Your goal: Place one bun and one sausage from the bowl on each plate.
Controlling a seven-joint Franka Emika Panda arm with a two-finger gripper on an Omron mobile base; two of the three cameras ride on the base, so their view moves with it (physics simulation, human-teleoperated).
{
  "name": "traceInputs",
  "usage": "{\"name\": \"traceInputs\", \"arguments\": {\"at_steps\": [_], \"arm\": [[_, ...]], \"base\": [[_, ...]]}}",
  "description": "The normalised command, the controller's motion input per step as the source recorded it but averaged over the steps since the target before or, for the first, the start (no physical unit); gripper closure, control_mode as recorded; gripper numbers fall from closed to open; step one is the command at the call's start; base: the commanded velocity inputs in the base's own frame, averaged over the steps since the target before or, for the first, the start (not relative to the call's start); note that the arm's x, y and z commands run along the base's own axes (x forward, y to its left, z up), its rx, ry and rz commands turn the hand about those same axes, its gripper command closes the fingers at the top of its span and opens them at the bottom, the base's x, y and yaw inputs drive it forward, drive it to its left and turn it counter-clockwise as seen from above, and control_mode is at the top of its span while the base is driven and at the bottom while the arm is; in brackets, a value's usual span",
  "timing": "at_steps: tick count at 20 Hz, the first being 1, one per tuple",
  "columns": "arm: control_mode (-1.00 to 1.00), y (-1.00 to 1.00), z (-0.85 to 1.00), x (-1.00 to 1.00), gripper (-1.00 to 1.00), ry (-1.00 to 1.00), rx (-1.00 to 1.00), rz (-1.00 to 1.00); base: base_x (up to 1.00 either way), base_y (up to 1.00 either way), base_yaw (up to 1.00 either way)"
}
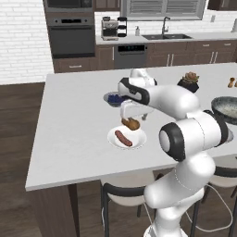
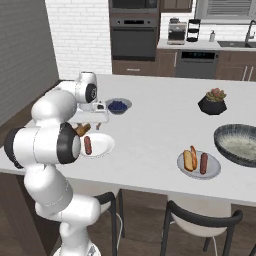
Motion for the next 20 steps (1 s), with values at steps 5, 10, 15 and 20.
{"name": "traceInputs", "arguments": {"at_steps": [5,10,15,20], "arm": [[-1.00,-0.12,-0.05,-0.01,-1.00,0.22,0.01,0.00],[-1.00,-0.13,0.22,0.02,-1.00,0.66,-0.03,-0.08],[-1.00,0.00,-0.34,0.21,-1.00,0.68,-0.23,-0.14],[-1.00,-0.33,-0.73,0.25,-1.00,0.18,-0.12,-0.18]], "base": [[0.00,0.00,0.00],[0.00,0.00,0.00],[0.00,0.00,0.00],[0.00,0.00,0.00]]}}
